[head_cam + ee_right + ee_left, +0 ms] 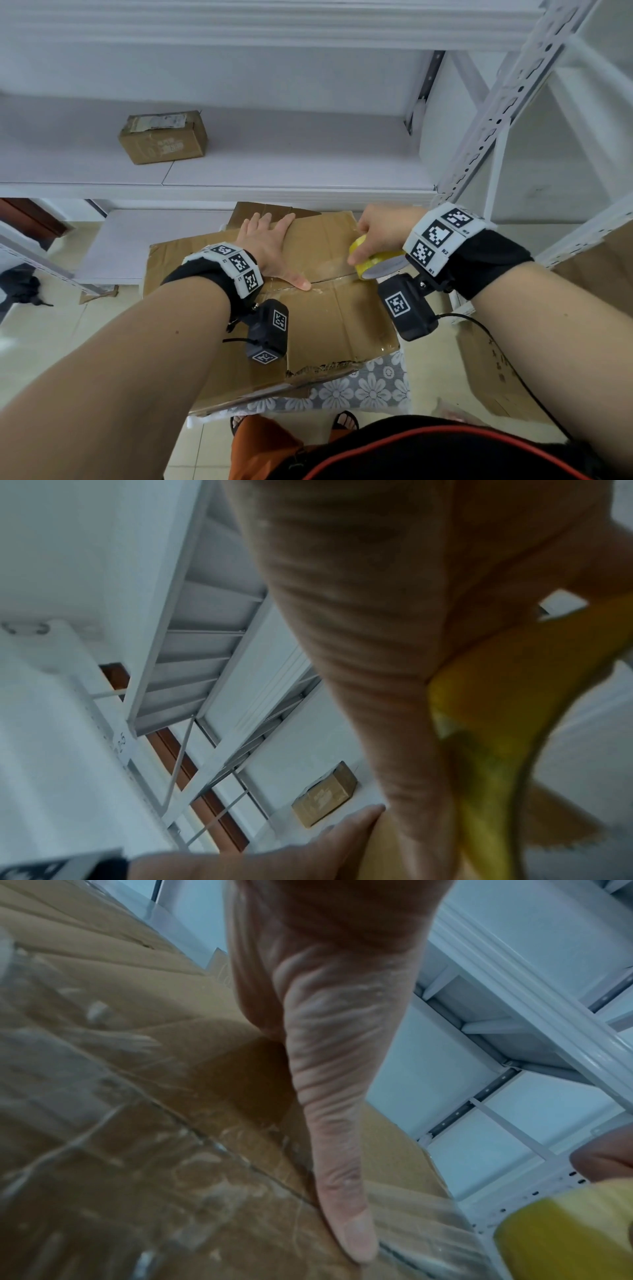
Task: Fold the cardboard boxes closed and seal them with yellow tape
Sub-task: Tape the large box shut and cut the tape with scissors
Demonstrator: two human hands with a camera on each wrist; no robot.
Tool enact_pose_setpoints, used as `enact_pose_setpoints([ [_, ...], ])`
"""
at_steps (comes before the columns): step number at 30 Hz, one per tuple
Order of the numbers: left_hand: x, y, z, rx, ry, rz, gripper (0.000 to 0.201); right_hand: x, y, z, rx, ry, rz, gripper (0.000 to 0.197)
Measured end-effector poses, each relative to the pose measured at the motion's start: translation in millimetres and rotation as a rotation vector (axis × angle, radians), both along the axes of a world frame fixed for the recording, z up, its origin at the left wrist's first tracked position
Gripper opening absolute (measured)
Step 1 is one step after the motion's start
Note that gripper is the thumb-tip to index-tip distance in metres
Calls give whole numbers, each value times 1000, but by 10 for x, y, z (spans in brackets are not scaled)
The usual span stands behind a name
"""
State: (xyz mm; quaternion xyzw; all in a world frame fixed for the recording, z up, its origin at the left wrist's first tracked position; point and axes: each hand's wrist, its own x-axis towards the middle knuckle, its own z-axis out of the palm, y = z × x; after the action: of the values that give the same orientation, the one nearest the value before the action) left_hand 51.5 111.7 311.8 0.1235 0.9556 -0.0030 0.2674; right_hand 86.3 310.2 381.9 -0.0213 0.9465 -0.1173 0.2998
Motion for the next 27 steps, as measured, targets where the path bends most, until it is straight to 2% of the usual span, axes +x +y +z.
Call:
enact_pose_setpoints([
  [6, -4, 6, 14, -5, -23, 10, 146, 35, 46, -21, 3, 16, -11, 47],
  [10, -29, 70, 19, -16, -37, 3, 148, 64, 69, -12, 5, 17, -31, 39],
  [16, -10, 235, 35, -29, 1, -33, 147, 69, 81, -35, -21, 30, -50, 43],
  [22, 23, 519, 4, 58, 15, -92, 146, 66, 74, -75, -39, 60, -43, 45],
  [27, 18, 512, -42, 27, 17, -78, 147, 54, 164, -75, -209, 4, -45, 45],
])
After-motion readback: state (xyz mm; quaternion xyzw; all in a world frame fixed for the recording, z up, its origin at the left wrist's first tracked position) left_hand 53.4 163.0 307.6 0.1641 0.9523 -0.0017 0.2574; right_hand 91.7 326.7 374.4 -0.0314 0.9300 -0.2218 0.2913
